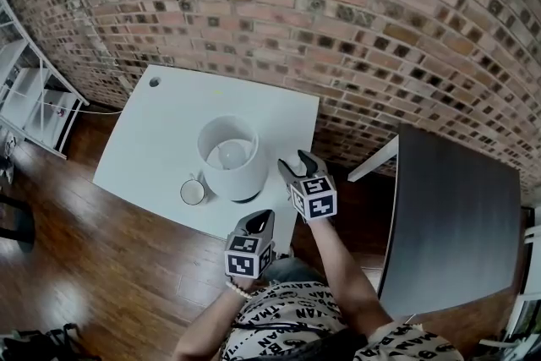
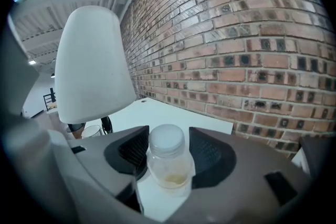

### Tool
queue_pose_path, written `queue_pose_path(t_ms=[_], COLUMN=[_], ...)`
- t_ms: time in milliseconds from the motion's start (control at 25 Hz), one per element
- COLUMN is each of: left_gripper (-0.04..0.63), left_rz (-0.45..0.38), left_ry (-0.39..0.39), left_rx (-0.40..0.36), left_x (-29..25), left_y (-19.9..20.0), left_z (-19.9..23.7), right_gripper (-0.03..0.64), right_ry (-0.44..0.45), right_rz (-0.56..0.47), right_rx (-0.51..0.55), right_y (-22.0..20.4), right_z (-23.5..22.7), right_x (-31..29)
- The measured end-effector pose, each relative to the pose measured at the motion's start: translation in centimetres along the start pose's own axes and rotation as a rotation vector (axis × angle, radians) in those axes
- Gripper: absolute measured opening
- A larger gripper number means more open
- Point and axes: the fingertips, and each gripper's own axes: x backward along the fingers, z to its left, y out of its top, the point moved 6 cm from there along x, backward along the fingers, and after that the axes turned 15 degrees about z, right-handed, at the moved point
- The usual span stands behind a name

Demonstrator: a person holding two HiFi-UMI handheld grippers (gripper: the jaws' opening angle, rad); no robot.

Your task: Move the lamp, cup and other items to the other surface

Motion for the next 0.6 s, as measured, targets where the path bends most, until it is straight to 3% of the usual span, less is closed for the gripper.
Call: queue_pose_path(t_ms=[400, 600], left_gripper=[0.003, 0.003], left_rz=[-0.009, -0.014], left_ry=[-0.002, -0.021], left_rx=[-0.002, -0.045], left_x=[0.5, 0.8], left_y=[0.3, 0.7], left_z=[0.7, 0.5], right_gripper=[0.213, 0.212], right_ry=[-0.016, -0.043], right_rz=[0.019, -0.019], right_rx=[0.013, -0.006], right_y=[0.2, 0.7], right_z=[0.4, 0.2], right_x=[0.3, 2.9])
